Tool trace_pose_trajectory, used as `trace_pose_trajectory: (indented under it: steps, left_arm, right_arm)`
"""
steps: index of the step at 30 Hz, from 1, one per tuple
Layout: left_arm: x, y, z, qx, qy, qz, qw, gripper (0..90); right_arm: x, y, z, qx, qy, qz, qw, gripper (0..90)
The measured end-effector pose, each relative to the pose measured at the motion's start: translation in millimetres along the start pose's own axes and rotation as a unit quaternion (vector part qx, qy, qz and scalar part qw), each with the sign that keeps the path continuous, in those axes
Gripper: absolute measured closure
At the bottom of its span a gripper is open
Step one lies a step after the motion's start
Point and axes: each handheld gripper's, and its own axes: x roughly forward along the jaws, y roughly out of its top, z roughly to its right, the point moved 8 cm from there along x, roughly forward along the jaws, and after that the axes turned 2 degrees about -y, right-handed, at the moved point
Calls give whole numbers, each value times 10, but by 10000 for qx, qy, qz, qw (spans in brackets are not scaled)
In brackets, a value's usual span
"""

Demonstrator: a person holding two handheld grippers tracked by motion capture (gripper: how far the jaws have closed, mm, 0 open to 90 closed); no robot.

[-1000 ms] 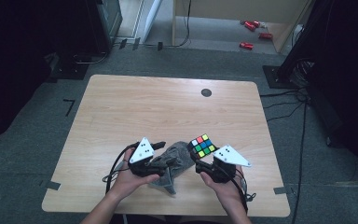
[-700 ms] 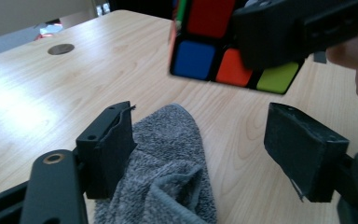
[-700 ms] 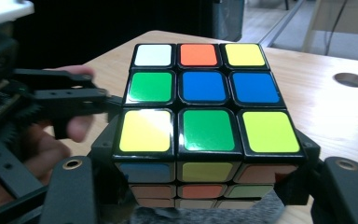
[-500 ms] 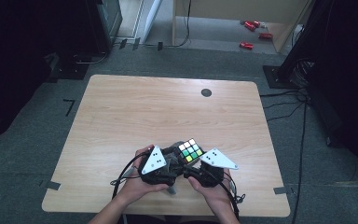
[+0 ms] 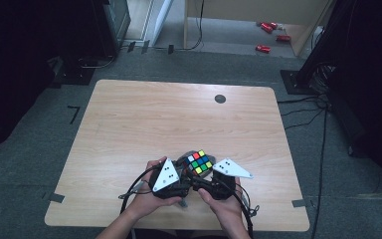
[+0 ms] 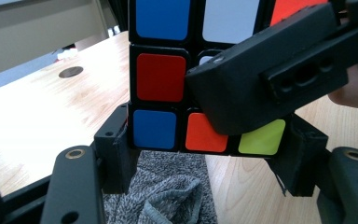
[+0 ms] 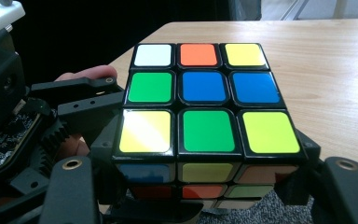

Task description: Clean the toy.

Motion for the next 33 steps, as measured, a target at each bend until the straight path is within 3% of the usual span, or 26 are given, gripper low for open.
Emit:
trace_pose_trajectory:
  steps: [3,6,10,13,16,21,27,33]
  left_arm:
    - [-3,-9,-7,70,49,-17,10000,344]
    - [-18,-5,-25,119,118,-5,9999,346]
    - [-60,11,-53,122,54,32,9999,346]
    - [-49,-8,-36,228,34,-38,9997,346]
    - [-40,-23,-24,274,69,-62,9996,347]
    - [-29,-7,-13,238,148,15,9996,335]
    - [-19,0,-8,203,168,12,9997,319]
    - [-69,31,-20,277,121,145,9994,342]
  right_arm:
    - [10,-5,8,120,74,-84,9999,325]
    - [22,-6,13,174,191,-173,9995,222]
    - [1,16,59,250,212,-158,9993,185]
    - [-4,20,47,263,280,-157,9991,212]
    - [-32,39,29,217,361,-57,9991,337]
    - [-47,48,24,434,309,5,9986,342]
    - [-39,25,25,823,513,-37,9953,341]
    - [-40,44,-2,811,651,21,9946,336]
